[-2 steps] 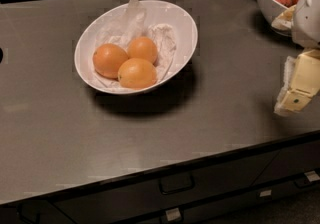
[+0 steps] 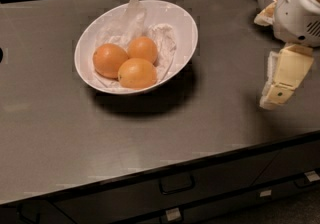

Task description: Pick orange from white bowl

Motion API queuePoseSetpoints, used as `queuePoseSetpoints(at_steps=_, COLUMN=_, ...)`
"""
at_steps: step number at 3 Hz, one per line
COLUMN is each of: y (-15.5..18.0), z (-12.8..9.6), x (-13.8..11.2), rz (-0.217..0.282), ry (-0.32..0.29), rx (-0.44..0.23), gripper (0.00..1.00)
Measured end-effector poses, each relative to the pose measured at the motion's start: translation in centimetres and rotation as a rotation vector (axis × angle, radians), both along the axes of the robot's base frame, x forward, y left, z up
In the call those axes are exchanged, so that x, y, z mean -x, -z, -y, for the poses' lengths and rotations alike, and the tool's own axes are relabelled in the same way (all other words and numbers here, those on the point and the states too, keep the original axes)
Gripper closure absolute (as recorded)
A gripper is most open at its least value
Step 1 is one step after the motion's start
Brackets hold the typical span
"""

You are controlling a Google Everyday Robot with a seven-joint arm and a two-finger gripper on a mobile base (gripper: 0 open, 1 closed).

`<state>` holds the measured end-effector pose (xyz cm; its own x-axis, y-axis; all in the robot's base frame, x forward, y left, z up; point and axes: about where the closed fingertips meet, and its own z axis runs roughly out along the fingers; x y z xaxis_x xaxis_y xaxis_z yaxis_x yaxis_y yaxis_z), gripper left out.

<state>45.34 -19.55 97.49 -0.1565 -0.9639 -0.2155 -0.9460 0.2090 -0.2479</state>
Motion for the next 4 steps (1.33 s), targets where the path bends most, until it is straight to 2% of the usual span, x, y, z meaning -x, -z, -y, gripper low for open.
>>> queuePoseSetpoints(at_steps=2, y=1.4, z=-5.7, x=-3.2, rz=-0.028, ry=-0.179, rx=-0.025, gripper=0.00)
queuePoseSetpoints(at_steps=3, y=1.4, z=-5.7, x=-3.2, rz=-0.028, ry=-0.179, rx=-0.025, gripper=0.00)
queuePoseSetpoints(at_steps=4, y=1.4, z=-7.4, x=-4.5, rz=-0.025, ry=-0.232, rx=-0.022, gripper=0.00)
